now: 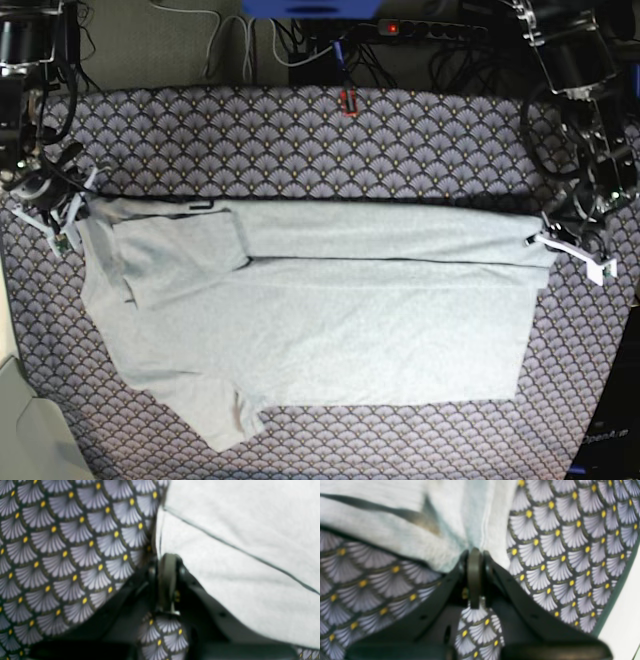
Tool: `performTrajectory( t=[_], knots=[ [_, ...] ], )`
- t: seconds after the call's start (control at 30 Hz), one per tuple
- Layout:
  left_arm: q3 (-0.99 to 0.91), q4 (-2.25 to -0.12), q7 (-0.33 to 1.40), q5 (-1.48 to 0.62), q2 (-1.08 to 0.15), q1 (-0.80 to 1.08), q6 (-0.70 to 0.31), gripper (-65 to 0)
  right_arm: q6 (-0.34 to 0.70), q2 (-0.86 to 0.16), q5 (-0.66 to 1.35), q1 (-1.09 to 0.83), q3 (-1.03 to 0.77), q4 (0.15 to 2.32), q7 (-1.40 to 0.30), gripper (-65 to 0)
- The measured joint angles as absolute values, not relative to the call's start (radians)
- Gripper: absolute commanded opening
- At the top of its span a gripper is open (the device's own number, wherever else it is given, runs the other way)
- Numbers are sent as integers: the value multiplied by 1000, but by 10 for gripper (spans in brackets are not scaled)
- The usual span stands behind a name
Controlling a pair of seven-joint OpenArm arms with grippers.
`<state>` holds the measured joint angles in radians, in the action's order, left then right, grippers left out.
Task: Fold the T-shirt properly
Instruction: 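Pull the folded shirt back toward the robot with both grippers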
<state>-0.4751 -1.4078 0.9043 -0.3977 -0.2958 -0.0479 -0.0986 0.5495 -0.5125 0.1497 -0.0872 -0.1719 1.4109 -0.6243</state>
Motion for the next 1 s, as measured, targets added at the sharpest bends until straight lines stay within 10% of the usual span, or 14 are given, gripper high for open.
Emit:
performTrajectory(
  t=[1.0],
  knots=[
    [-539,-1670,953,-408,-318,270,-102,-647,666,-490,152,-406,-333,1598,-627,-650]
  ],
)
